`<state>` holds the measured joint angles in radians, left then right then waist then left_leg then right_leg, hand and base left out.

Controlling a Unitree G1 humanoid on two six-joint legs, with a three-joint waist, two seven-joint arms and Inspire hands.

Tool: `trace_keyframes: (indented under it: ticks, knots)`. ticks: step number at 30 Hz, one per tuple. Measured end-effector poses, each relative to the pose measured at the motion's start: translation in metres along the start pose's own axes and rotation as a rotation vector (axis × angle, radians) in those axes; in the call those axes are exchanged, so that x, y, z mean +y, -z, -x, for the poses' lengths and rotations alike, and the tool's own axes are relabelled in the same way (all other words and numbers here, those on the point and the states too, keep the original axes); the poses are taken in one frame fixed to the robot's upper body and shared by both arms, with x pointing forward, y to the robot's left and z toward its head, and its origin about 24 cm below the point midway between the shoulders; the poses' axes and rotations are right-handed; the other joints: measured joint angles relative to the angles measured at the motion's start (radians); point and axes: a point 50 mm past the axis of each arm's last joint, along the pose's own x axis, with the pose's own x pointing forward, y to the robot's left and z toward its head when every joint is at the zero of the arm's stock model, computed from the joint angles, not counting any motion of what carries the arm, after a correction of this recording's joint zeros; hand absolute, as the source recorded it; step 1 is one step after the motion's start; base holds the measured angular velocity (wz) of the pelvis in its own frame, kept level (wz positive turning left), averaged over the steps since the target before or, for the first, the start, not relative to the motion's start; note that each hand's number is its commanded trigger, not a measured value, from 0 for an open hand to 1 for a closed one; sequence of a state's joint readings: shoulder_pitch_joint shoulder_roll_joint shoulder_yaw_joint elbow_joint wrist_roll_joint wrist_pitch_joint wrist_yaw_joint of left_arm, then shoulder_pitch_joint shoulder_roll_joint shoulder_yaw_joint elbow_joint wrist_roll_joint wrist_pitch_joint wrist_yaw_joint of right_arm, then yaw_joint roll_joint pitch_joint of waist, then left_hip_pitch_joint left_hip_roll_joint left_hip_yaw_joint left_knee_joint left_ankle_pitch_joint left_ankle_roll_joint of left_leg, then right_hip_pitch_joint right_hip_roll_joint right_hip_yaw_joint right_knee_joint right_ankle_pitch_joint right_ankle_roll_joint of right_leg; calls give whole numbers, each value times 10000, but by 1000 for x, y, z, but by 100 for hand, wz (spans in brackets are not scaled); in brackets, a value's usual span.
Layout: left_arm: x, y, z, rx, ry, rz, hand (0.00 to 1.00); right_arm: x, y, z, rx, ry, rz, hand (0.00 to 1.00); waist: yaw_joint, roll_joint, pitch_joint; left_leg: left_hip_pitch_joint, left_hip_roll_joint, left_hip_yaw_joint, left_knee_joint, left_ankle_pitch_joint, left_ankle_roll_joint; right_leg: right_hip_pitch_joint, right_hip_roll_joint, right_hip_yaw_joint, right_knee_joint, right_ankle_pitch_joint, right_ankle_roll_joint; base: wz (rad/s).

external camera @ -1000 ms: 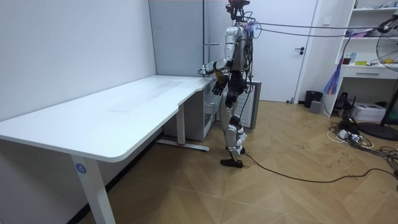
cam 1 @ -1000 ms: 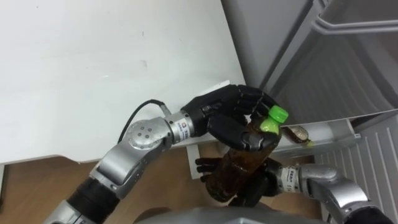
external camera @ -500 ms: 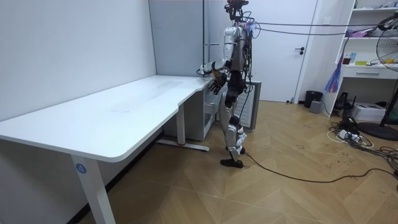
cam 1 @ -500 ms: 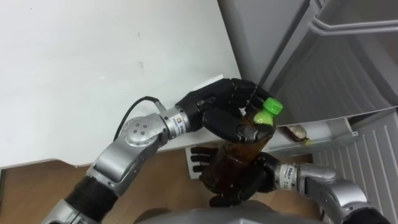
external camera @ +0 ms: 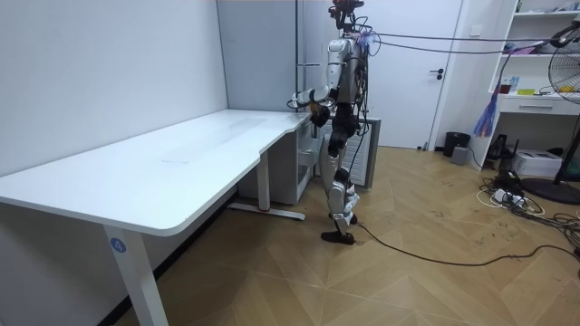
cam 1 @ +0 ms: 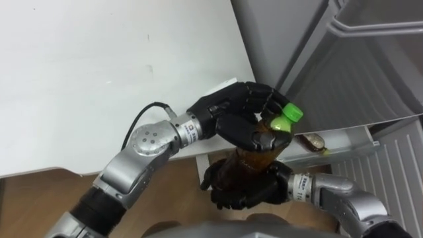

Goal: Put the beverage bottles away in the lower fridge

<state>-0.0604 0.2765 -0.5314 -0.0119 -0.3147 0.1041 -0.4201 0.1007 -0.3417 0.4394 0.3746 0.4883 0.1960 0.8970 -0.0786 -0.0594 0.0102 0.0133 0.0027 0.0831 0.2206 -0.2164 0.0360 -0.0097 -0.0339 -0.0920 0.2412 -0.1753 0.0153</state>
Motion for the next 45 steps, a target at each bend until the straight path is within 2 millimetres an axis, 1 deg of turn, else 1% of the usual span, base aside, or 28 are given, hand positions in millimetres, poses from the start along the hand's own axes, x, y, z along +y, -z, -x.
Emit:
trace_keyframes:
  ticks: [8, 9, 10, 11, 23, 28, 30, 34, 37, 43, 45]
  knots:
    - [4, -2, 0, -145, -454, 137, 100, 1, 0, -1, -62, -19, -87, 100, -2, 5, -1, -2, 0, 0, 2, 0, 0, -3, 1, -25, -1, 1, -2, 0]
    - [4, -2, 0, -193, -533, 172, 61, 1, 0, -1, -129, -16, -146, 100, 1, 6, -2, -1, 0, -1, 0, 0, 0, -3, 1, -29, -1, 1, -2, 0]
    - [4, -3, -1, -213, -563, 188, 6, 1, 0, -1, -139, -16, -154, 100, 1, 5, -2, -1, 0, -1, -1, 0, 0, -3, 1, -30, -1, 1, -2, 0]
    - [4, -3, -1, -251, -606, 220, 0, 1, 0, -1, -140, 3, -162, 100, 5, 5, -2, 1, -1, -1, -1, 0, 0, 1, 0, -31, -1, 1, -2, 0]
    - [3, -4, -3, -420, -649, 560, 0, 0, 1, -2, -135, 196, -218, 100, 14, 39, 3, 9, 0, -10, 16, 0, 0, 39, -3, -48, -14, 3, -5, 0]
    - [3, -4, -3, -425, -644, 563, 0, 0, 1, -2, -133, 200, -218, 100, 16, 87, 5, 22, 0, -14, 16, 0, 0, 57, -3, -45, -14, 4, -7, 0]
    - [3, -4, -3, -425, -646, 536, 0, 1, 1, -2, -143, 163, -227, 100, 41, 138, 17, 101, -2, -23, -4, 0, 0, 144, -2, -49, -42, 6, -9, 0]
    - [2, -11, -2, -478, -696, -220, 0, 0, 0, -2, -211, 169, -234, 100, 25, 269, 34, 124, -4, -67, -2, 0, -1, 206, -10, -140, -58, 6, -9, 4]
    - [3, -16, -1, -538, -752, -606, 0, 0, -1, -1, -291, 162, -235, 100, 30, 313, 37, 129, -3, -107, 12, 1, -2, 243, -9, -168, -84, 6, -9, 5]
    - [3, -26, 2, -669, -791, -1544, 0, 1, -3, -2, -580, 41, -243, 100, 42, 275, 36, 133, -8, -106, 20, 1, -3, 247, -13, -173, -89, 9, -15, 0]
    - [4, -37, 8, -913, -781, -2160, 0, 1, -5, 0, -705, -105, -151, 100, 48, 249, 31, 154, -3, -111, 17, 2, -3, 263, -9, -163, -89, 9, -15, 0]
